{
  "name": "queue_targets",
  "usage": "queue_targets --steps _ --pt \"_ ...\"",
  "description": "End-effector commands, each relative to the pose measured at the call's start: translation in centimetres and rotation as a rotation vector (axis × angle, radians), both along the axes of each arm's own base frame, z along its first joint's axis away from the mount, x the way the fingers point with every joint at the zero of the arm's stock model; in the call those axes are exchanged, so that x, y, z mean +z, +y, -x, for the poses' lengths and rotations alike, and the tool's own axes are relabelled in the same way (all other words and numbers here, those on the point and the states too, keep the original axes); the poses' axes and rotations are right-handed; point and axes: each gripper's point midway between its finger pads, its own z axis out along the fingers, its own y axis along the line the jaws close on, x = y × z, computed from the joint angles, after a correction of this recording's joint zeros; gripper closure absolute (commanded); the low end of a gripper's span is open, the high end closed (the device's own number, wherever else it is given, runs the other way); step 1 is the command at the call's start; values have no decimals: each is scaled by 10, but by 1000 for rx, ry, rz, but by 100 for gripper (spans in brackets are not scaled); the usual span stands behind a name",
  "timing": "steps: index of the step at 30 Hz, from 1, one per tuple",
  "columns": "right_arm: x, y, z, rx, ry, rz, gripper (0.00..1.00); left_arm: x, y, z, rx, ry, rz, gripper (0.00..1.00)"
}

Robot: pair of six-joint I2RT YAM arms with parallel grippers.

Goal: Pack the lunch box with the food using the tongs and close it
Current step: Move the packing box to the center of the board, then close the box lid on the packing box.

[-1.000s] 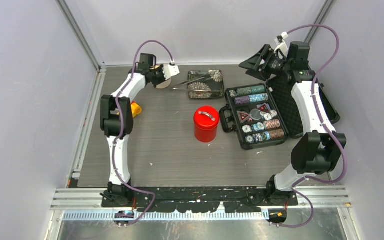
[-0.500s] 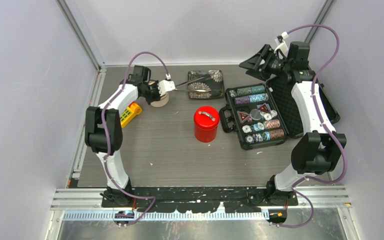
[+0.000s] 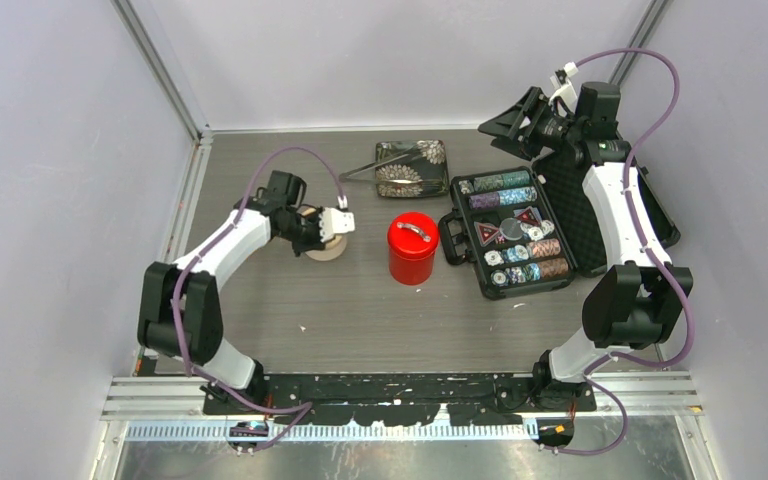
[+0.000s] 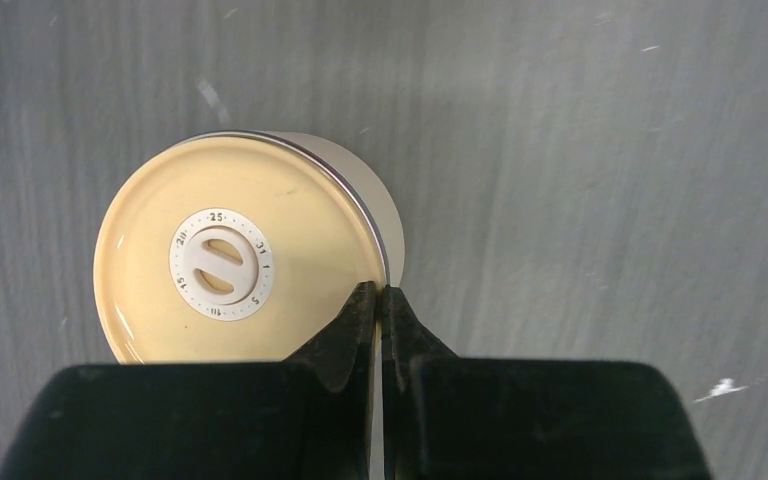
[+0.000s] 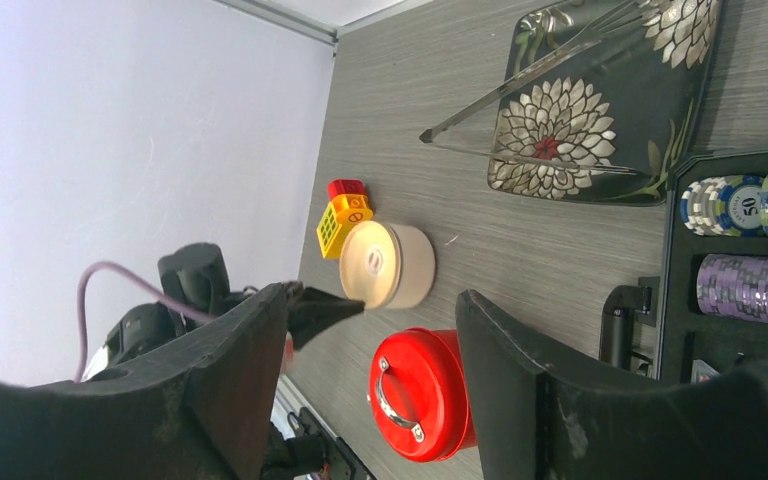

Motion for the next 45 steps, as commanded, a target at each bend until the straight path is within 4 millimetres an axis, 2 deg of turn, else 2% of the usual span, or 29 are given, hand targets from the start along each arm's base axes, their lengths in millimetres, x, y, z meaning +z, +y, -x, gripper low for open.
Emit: queue_targets --steps 1,5,10,14,15,18,24,29,32,36,40,45 --pt "33 1 8 10 -103 -5 33 9 -30 32 -100 -9 55 100" --pt "32 1 11 10 -103 -5 33 5 -49 43 -101 1 78 100" --pt "31 1 13 8 -100 -9 33 7 -72 43 -99 -8 118 100" --pt "31 3 13 14 -101 -15 33 7 -80 44 -89 10 123 100" --pt "32 2 13 14 -101 -15 33 7 -79 43 -83 13 118 99" --pt "32 2 14 17 -105 -13 33 9 -76 43 -70 17 97 86" --pt "31 5 17 30 -106 -19 33 35 -78 50 -66 21 134 62" --pt "31 4 17 31 -108 -22 33 72 -83 47 -37 5 197 59" --pt "30 5 17 33 -108 -21 33 83 -77 35 12 7 214 58" --pt "29 5 18 33 -106 -22 33 73 -61 22 41 34 152 55" --pt "29 5 19 33 -109 -19 33 60 -52 23 31 46 96 51" --pt "29 5 21 34 -111 -16 33 33 -41 19 54 47 35 51"
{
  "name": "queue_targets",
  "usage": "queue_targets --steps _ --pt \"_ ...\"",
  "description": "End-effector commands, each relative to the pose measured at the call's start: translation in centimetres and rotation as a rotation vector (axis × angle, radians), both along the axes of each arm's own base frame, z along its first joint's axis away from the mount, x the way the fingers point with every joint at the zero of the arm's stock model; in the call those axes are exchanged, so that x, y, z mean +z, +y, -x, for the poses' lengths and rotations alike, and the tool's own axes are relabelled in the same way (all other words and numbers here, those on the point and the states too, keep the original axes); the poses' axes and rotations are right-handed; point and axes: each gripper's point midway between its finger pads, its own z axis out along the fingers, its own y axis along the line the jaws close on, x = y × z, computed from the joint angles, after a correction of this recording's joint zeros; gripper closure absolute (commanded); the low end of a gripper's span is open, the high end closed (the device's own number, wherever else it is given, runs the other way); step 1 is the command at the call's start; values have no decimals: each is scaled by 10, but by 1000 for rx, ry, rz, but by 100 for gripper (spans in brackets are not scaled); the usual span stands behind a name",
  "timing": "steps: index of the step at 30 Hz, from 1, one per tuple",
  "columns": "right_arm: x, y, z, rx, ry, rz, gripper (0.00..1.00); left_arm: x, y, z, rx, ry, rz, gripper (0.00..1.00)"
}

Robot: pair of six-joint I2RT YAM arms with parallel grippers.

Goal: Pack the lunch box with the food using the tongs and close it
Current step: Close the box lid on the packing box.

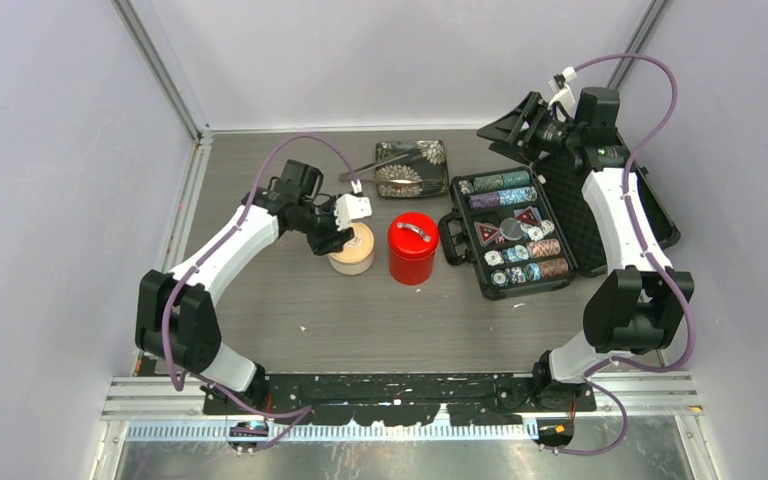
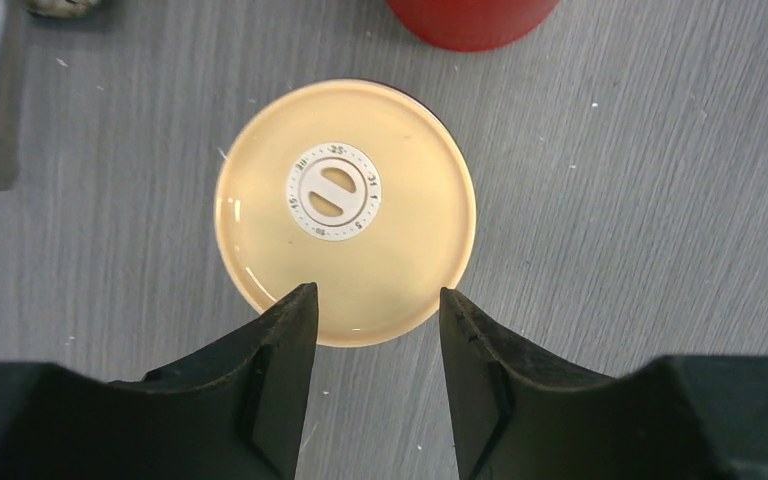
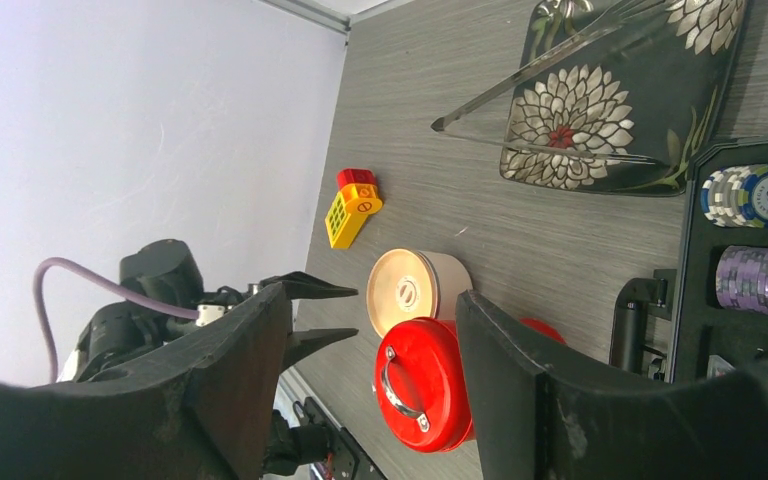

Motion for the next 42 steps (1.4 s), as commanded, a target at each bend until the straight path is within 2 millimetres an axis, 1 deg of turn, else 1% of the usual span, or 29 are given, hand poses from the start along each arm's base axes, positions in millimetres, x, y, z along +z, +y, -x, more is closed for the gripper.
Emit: queue_targets --steps 1,7,13,16,22,25,30,33,35,38,42 --pt "30 0 12 6 -105 5 33 -23 10 1 0 28 -64 51" --pt "32 0 12 7 -116 18 33 -42 6 5 -12 80 -57 51" --pt "32 -1 10 3 -114 20 33 -62 6 5 17 129 -64 54" --pt "31 -1 10 2 -114 21 33 -70 6 8 16 143 -58 55" --pt "30 -1 10 3 -111 21 33 -78 -2 16 7 207 -15 56" --pt "31 -1 10 6 -113 28 33 -72 -4 18 7 229 -2 56" --pt "30 -1 13 9 -114 37 33 -39 -7 14 3 190 15 56" --pt "29 -1 12 8 -110 35 33 -14 -11 5 21 143 25 56" --pt "29 -1 11 7 -107 32 33 -5 -13 -5 40 99 28 55" --pt "28 -1 9 4 -103 22 33 -3 -18 -18 59 56 20 54" --pt "27 -1 7 2 -100 20 33 -13 -25 -34 73 30 -6 51"
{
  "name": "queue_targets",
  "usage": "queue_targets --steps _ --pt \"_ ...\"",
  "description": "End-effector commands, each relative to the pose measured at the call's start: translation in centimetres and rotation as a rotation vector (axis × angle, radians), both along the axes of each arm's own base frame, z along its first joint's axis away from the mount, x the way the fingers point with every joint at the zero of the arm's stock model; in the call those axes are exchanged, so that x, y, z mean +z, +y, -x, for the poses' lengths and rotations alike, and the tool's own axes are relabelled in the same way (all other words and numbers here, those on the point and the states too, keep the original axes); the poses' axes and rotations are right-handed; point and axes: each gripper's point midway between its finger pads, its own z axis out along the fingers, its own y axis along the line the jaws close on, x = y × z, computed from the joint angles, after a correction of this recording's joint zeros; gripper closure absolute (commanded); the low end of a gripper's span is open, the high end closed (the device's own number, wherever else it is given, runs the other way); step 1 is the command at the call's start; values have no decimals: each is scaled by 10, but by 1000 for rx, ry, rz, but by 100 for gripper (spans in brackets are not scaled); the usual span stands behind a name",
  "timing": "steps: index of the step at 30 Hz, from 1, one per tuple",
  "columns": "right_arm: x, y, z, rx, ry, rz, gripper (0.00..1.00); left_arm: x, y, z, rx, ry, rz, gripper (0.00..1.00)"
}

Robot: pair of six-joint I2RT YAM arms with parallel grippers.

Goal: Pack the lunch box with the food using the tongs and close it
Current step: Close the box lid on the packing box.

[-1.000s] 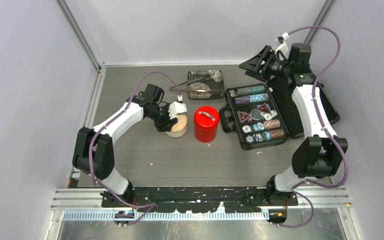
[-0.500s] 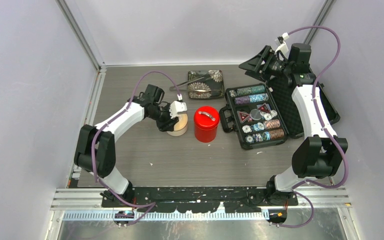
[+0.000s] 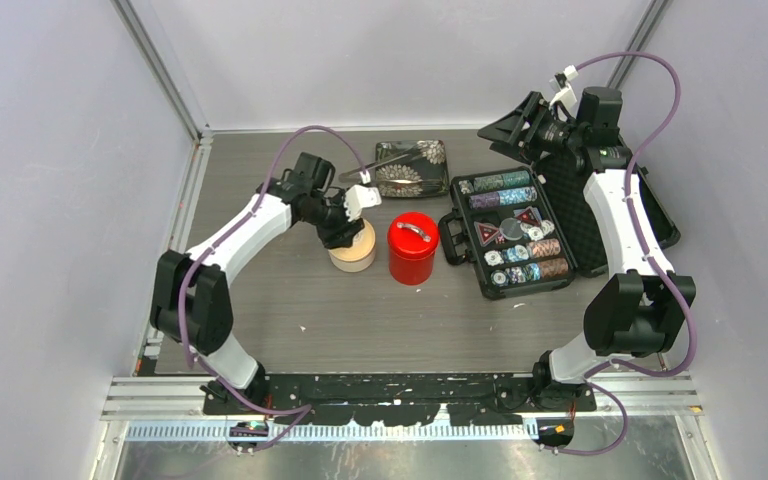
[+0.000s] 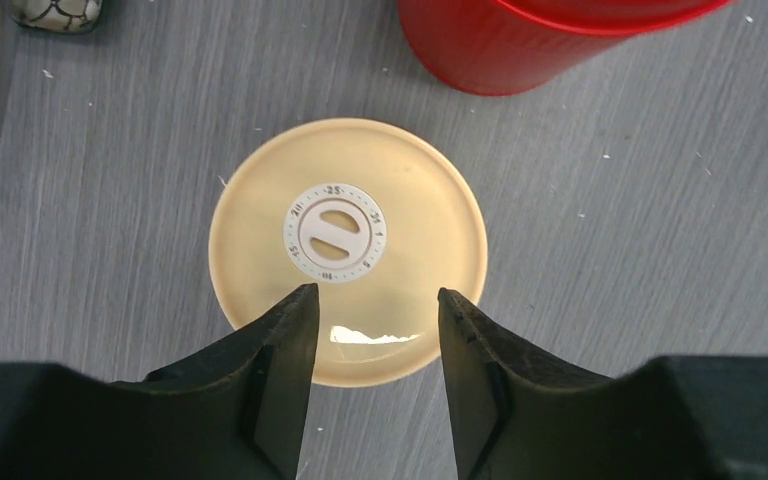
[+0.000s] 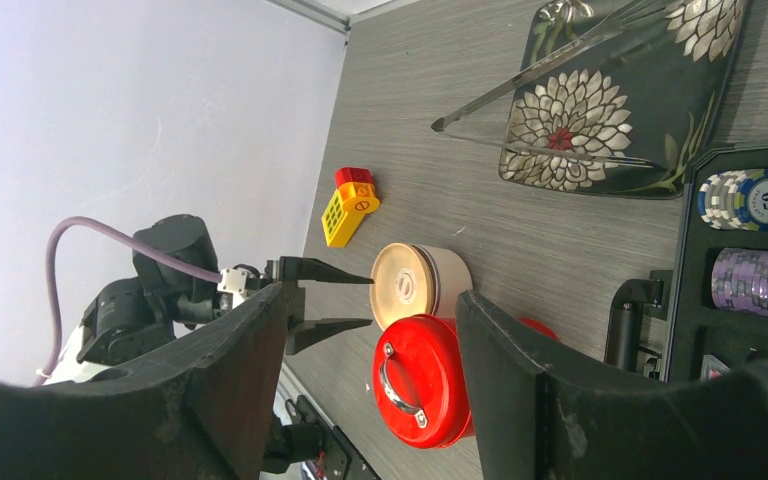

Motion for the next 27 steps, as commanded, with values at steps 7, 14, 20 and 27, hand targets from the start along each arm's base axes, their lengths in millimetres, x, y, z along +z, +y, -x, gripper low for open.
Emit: queue_targets --steps 7,14,20,27 --pt "21 -2 5 1 -78 21 33 -33 -11 -24 39 12 -71 47" --pt "18 -2 6 -1 -75 30 33 -72 3 13 -8 151 -145 45" --pt "17 -3 5 -2 -73 32 33 -84 7 34 -15 235 -149 44" --pt "15 -3 5 -1 -66 36 33 -92 8 45 0 309 -142 44"
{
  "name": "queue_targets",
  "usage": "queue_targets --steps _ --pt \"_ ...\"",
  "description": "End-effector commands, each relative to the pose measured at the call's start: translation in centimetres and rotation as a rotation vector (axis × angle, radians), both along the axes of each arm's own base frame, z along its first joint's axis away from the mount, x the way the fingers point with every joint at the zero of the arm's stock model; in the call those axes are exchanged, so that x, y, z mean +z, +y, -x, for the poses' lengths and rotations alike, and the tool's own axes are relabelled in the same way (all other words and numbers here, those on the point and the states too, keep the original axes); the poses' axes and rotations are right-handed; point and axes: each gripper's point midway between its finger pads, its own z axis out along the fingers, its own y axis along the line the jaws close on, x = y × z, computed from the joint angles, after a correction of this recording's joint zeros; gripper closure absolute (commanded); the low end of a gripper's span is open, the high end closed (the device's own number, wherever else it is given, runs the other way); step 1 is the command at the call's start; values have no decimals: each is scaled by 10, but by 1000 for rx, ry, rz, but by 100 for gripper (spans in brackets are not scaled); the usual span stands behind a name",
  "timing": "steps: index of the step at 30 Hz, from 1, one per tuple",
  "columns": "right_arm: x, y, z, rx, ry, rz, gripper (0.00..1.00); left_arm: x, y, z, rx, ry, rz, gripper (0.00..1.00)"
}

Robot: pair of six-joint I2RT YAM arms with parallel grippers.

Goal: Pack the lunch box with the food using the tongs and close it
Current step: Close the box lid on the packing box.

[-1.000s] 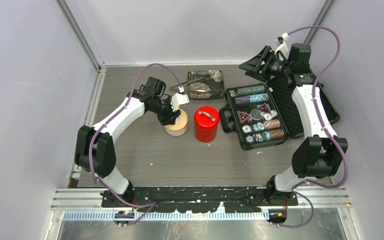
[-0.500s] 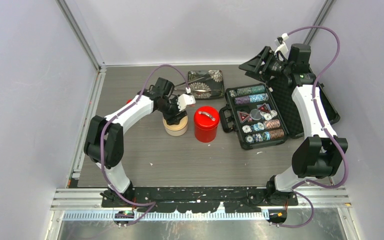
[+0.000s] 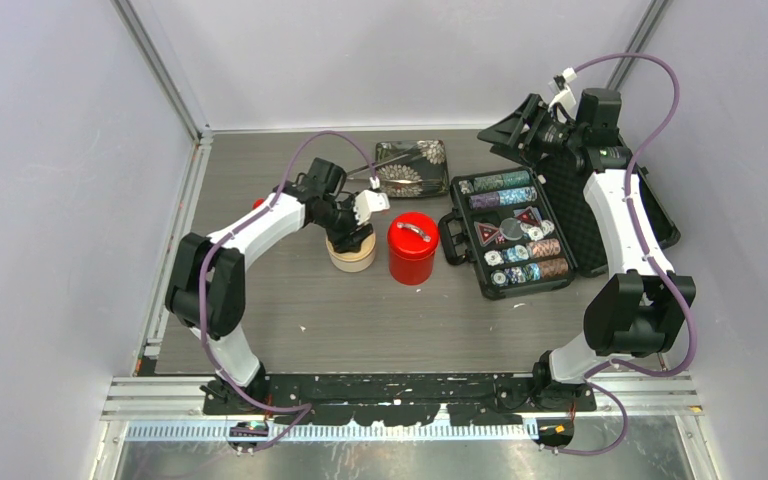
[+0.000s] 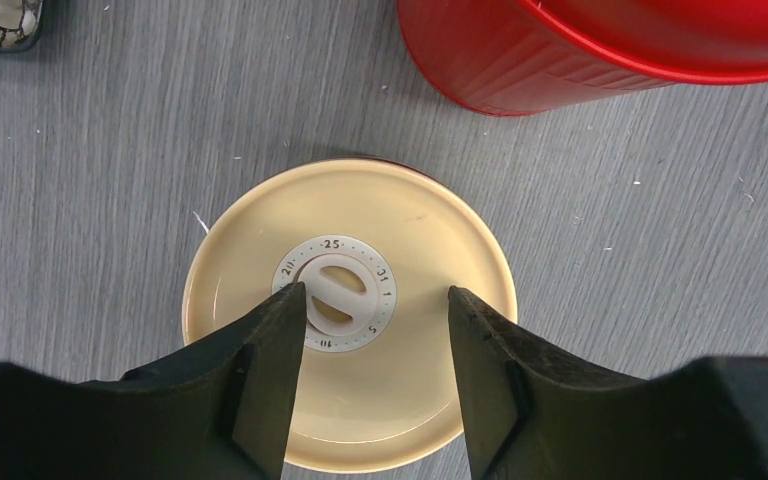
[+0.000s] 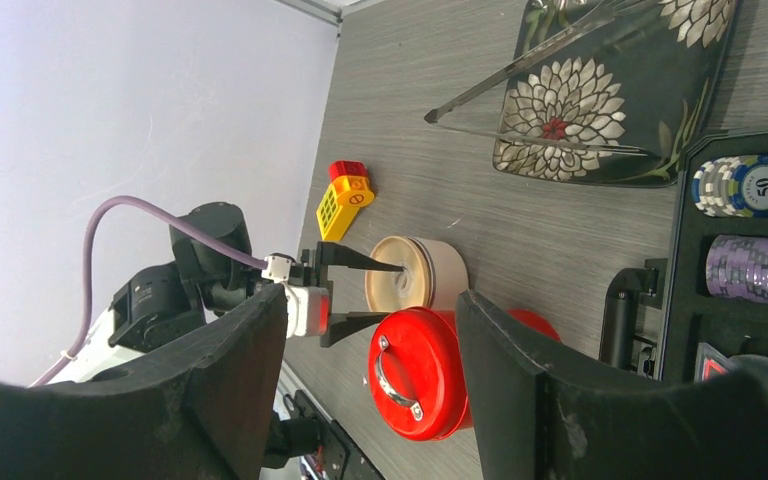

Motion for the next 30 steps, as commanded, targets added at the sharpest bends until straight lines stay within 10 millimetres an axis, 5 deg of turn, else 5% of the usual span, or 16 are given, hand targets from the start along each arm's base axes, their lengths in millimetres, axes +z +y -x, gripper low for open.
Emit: queue_targets --steps 1,7,13,23,30 --pt "20 -2 4 0 -81 27 33 -55 25 56 16 276 -123 44" --pt "19 -3 6 1 -79 35 33 -50 27 59 66 353 -73 44" --pt "20 -3 5 1 -81 34 33 -22 14 51 76 340 -1 44" --pt "20 -2 7 2 -79 34 33 49 18 1 18 -19 -7 42" --pt "18 -2 6 2 -76 28 33 62 18 -7 -67 -151 -35 33"
